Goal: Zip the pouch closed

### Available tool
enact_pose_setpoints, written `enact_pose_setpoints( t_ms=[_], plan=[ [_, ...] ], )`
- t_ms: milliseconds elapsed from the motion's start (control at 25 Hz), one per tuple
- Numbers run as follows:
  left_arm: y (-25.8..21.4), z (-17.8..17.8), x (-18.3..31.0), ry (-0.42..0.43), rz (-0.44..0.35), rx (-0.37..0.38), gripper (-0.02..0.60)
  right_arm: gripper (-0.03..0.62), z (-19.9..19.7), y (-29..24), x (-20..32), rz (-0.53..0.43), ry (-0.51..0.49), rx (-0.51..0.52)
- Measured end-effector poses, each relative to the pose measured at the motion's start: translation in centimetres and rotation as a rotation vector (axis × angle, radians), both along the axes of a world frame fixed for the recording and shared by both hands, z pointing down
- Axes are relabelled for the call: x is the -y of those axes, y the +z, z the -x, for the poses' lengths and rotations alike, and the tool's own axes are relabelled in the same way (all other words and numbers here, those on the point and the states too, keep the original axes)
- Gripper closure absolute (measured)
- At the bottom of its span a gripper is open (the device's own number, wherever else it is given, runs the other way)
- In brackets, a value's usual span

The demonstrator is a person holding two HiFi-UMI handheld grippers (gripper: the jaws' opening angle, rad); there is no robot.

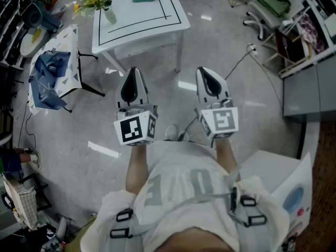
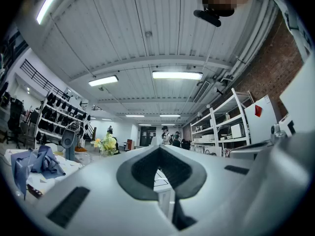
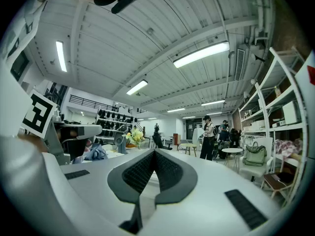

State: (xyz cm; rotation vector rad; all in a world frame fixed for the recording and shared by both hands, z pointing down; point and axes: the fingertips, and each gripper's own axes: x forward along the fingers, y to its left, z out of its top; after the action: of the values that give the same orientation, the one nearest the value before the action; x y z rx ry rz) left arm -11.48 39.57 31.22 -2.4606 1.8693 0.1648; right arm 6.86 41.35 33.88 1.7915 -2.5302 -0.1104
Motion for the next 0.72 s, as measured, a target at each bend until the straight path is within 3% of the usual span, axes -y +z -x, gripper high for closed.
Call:
enact_pose_setpoints(
  t_ms=[240, 720],
  plan=[
    [0.1, -0.1, -0.5, -0.022, 0.003, 0.013, 0.574, 0.588, -0.5, 0.6, -0.1, 0.015, -0.007, -0.019],
    [0.5, -1.1, -2.2, -0.081, -0.002, 0.018, 0.574, 0.588, -1.4, 1.5, -0.7, 0.016, -0.091, 0.042]
  ],
)
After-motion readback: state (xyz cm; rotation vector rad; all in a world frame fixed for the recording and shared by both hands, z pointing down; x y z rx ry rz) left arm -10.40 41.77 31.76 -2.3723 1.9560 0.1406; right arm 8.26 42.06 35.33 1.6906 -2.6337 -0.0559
